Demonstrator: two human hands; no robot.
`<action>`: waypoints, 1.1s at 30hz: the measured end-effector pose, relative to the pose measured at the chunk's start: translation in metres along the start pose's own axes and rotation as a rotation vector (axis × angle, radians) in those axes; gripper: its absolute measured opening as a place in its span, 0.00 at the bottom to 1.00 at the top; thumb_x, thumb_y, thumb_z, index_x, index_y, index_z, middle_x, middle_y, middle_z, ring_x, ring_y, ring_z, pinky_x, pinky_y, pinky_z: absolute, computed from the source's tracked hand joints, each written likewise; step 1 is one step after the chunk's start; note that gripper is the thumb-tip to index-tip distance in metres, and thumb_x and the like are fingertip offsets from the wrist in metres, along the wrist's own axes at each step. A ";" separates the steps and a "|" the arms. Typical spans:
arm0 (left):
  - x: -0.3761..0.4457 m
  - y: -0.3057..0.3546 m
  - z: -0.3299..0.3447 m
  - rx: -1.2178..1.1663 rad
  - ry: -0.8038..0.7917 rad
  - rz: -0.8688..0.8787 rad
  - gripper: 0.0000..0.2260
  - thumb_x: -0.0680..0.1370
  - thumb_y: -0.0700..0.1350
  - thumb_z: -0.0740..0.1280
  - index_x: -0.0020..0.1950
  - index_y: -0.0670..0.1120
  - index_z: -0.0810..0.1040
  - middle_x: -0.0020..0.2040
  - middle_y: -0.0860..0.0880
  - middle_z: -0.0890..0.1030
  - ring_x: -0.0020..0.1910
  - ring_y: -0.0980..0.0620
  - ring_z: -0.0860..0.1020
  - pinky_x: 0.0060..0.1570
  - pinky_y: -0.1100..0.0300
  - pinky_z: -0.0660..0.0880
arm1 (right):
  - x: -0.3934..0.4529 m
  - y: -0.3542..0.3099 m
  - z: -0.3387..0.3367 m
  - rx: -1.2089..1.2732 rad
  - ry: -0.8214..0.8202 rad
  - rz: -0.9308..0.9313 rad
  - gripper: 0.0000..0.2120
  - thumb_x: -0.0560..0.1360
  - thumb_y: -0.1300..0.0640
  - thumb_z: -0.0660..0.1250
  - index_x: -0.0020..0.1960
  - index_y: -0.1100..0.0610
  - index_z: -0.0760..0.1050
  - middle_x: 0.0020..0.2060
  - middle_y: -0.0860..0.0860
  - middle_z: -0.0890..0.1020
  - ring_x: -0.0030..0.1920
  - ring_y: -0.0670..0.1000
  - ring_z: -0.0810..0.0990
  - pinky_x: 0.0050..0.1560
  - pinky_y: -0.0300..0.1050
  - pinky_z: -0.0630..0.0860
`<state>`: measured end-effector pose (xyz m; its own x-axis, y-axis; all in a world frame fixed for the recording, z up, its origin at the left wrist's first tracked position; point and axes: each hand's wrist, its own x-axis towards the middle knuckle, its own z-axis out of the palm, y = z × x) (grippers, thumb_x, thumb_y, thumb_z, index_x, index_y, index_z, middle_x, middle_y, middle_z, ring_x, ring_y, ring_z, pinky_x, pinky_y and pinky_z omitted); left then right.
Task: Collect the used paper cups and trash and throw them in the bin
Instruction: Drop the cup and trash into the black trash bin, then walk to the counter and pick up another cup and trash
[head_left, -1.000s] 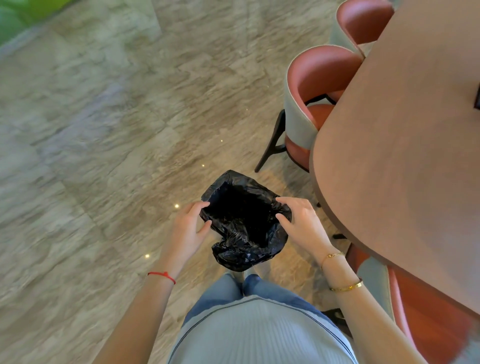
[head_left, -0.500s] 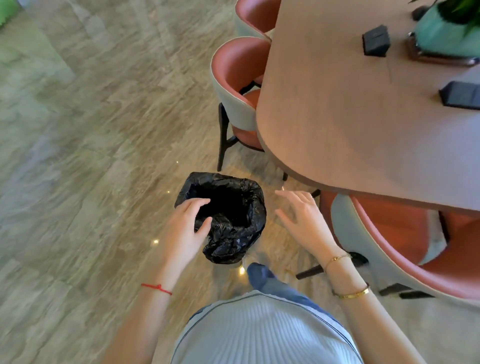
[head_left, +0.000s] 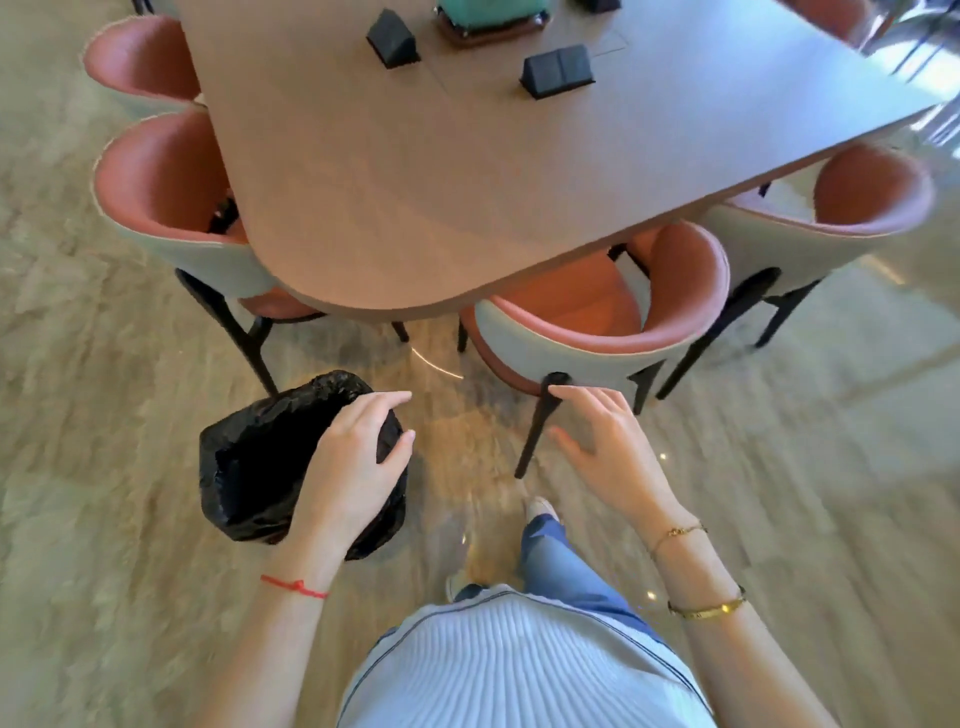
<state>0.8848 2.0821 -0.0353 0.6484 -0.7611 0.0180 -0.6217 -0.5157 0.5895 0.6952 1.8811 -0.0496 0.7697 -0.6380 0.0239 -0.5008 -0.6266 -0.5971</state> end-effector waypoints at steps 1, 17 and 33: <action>0.008 0.011 0.006 0.008 -0.028 0.036 0.16 0.78 0.48 0.66 0.67 0.52 0.73 0.64 0.56 0.74 0.65 0.57 0.70 0.62 0.66 0.64 | -0.007 0.010 -0.009 -0.006 0.033 0.034 0.21 0.74 0.54 0.70 0.66 0.52 0.73 0.59 0.48 0.78 0.63 0.50 0.70 0.66 0.46 0.68; 0.129 0.288 0.182 -0.057 -0.314 0.576 0.17 0.76 0.45 0.69 0.65 0.50 0.75 0.58 0.54 0.78 0.57 0.56 0.76 0.58 0.58 0.74 | -0.100 0.216 -0.196 -0.027 0.434 0.474 0.18 0.74 0.55 0.71 0.63 0.54 0.75 0.56 0.49 0.80 0.61 0.51 0.72 0.63 0.47 0.71; 0.243 0.523 0.368 -0.081 -0.538 0.789 0.16 0.76 0.41 0.69 0.64 0.47 0.76 0.59 0.50 0.78 0.60 0.51 0.75 0.62 0.55 0.71 | -0.097 0.423 -0.325 -0.020 0.621 0.786 0.18 0.73 0.58 0.72 0.62 0.55 0.77 0.56 0.50 0.80 0.60 0.51 0.74 0.64 0.44 0.69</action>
<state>0.5555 1.4824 -0.0202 -0.2459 -0.9666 0.0722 -0.7477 0.2365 0.6205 0.2803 1.5321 -0.0437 -0.1230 -0.9913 0.0461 -0.7894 0.0696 -0.6099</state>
